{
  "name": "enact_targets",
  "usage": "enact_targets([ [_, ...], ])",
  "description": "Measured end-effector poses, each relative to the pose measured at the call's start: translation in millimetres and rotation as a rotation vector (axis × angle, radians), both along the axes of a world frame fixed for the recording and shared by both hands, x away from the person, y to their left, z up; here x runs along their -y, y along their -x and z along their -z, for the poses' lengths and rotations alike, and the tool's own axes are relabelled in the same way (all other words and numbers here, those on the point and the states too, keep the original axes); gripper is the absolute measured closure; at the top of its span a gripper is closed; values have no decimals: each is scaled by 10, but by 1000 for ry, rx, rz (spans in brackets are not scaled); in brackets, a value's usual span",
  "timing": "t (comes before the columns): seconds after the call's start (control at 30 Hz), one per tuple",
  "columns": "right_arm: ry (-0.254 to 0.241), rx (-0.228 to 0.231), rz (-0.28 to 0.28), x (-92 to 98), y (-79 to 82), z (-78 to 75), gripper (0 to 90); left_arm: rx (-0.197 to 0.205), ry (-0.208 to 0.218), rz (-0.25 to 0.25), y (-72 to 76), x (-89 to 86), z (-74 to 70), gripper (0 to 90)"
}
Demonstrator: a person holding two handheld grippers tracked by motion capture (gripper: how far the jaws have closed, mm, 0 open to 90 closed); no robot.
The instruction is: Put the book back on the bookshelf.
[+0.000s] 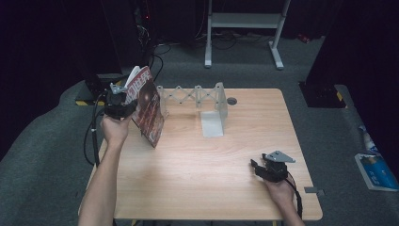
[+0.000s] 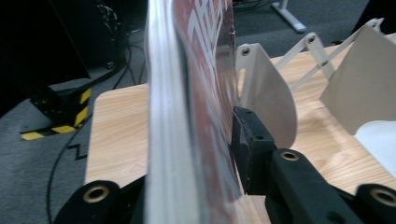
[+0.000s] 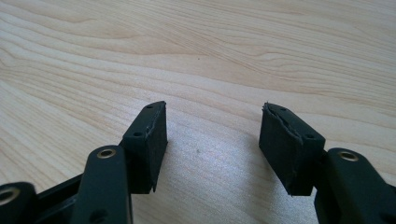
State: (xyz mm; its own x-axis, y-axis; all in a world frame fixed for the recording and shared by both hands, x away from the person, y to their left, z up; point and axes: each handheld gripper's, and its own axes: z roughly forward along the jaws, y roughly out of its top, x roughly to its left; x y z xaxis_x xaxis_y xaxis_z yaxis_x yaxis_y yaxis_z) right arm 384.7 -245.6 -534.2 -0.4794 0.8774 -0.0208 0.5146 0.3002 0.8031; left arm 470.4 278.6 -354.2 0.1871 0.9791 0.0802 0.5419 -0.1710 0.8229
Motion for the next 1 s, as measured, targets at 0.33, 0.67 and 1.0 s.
enact_targets([
  [0.33, -1, -1, 1, -1, 1, 0, 417, -2, -1, -20, 22, -102, -53, 720],
  [0.67, 0, 0, 0, 0, 0, 0, 417, -12, 38, -46, 69, -220, -45, 658],
  [1.0, 0, 0, 0, 0, 0, 0, 417, -12, 55, -38, 107, -233, -65, 544],
])
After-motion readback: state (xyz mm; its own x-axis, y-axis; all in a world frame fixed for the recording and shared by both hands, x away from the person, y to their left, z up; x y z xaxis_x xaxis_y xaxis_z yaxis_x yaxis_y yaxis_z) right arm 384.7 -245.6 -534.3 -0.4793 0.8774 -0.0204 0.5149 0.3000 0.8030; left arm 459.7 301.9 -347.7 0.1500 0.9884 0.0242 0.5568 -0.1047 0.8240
